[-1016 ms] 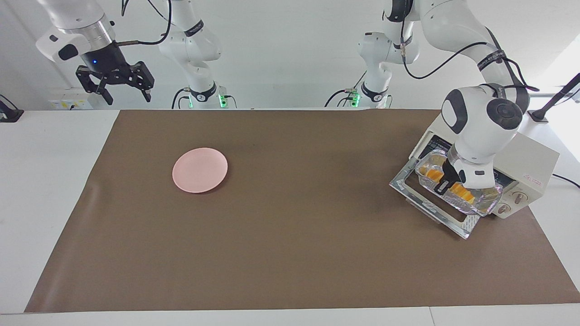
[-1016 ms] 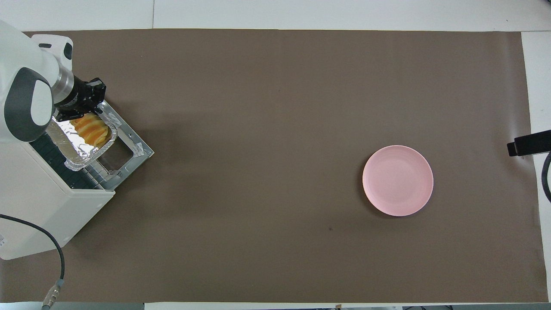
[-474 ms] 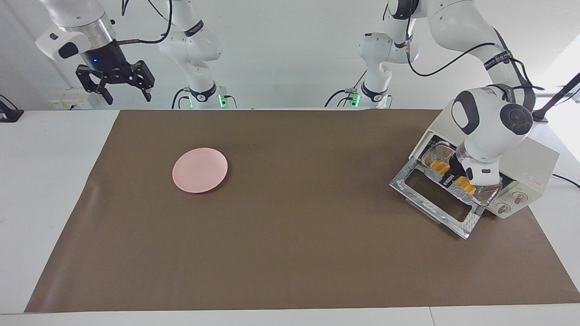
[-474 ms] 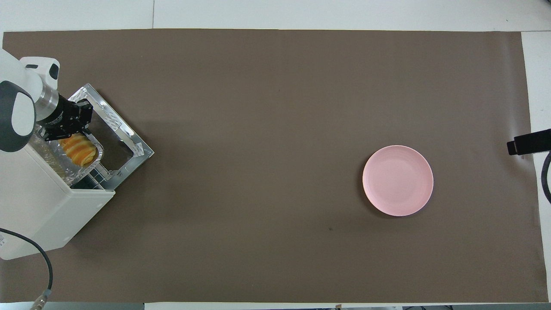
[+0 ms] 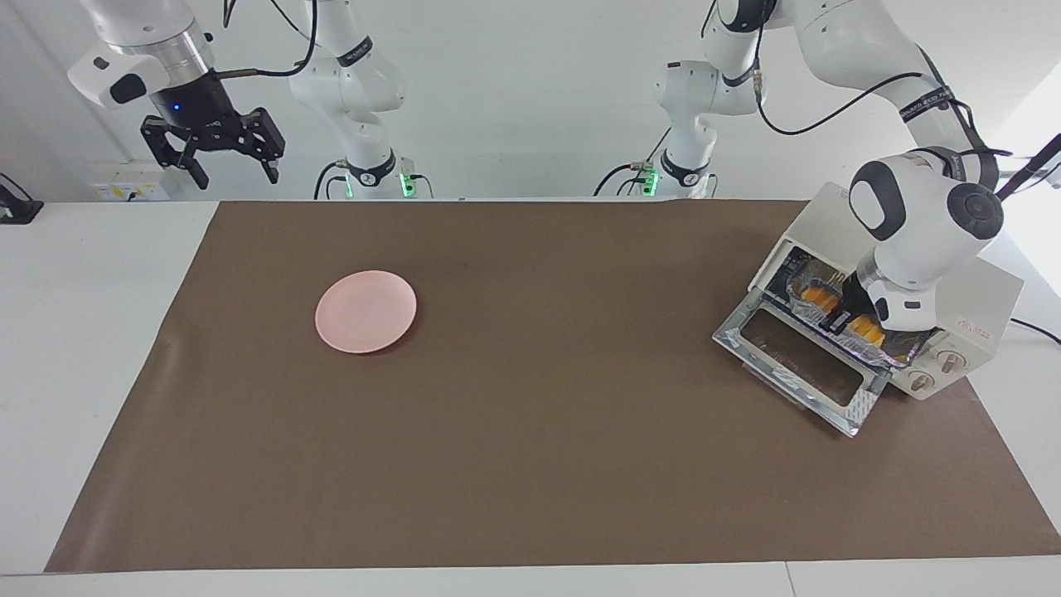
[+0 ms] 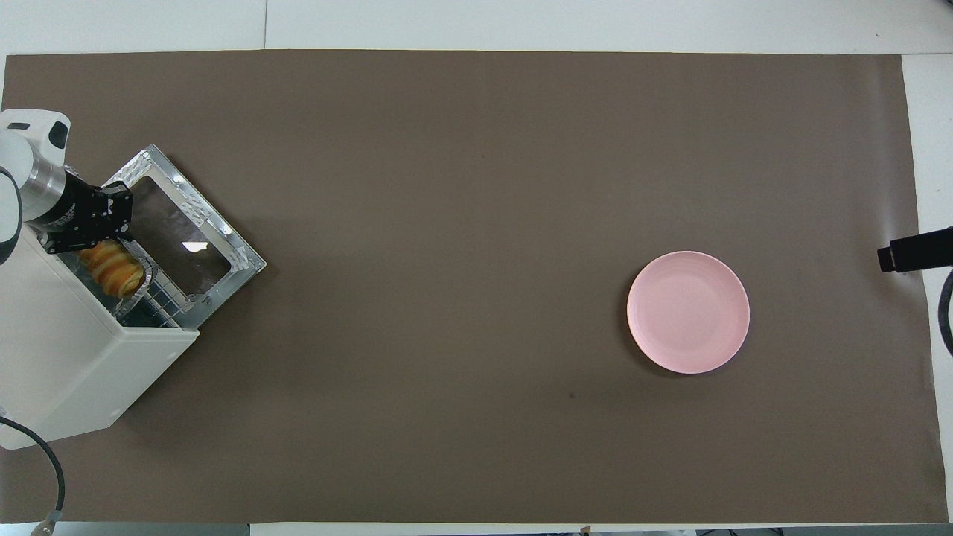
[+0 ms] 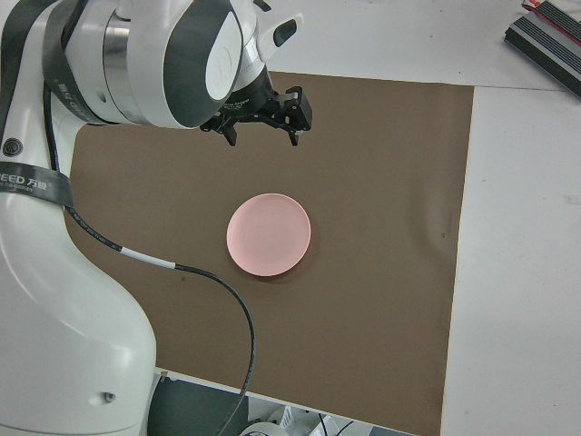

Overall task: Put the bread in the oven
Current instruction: 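Push the foil tray deeper into the oven and open the left gripper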

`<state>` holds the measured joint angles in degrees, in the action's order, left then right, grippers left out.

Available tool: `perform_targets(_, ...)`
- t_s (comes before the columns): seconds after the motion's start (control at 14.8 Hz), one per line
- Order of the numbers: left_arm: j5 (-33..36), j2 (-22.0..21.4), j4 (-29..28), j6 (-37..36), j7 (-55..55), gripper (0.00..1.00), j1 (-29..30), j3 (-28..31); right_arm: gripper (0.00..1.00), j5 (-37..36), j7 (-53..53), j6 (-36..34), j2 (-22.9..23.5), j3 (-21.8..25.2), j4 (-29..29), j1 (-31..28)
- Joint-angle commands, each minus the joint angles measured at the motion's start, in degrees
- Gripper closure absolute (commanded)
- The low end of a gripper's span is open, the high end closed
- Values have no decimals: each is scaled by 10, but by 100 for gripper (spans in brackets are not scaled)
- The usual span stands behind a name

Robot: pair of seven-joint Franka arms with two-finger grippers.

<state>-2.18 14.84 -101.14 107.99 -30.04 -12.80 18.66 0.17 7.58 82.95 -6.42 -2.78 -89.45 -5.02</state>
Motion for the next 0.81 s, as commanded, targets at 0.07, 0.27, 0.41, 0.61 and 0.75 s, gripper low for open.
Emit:
perform_targets(0.07, 2, -17, -22, 5, 19, 100, 8, -1, 0, -1, 10, -9, -15, -4, -13, -9)
perform_targets(0.27, 2, -16, -20, 6, 19, 0, 6, -1, 0, -1, 10, -9, -18, -4, -13, -9)
perform_targets(0.41, 2, -13, -16, 11, 20, 0, 8, -1, 0, -1, 10, -9, -20, -4, -13, -9)
perform_targets(0.61, 8, -10, 2, 13, 21, 0, 2, -1, 0, -1, 10, -9, -23, -4, -13, -9)
perform_targets(0.75, 7, -8, 45, -1, 26, 0, 4, -2, 0, -1, 10, -9, -24, -4, -13, -9)
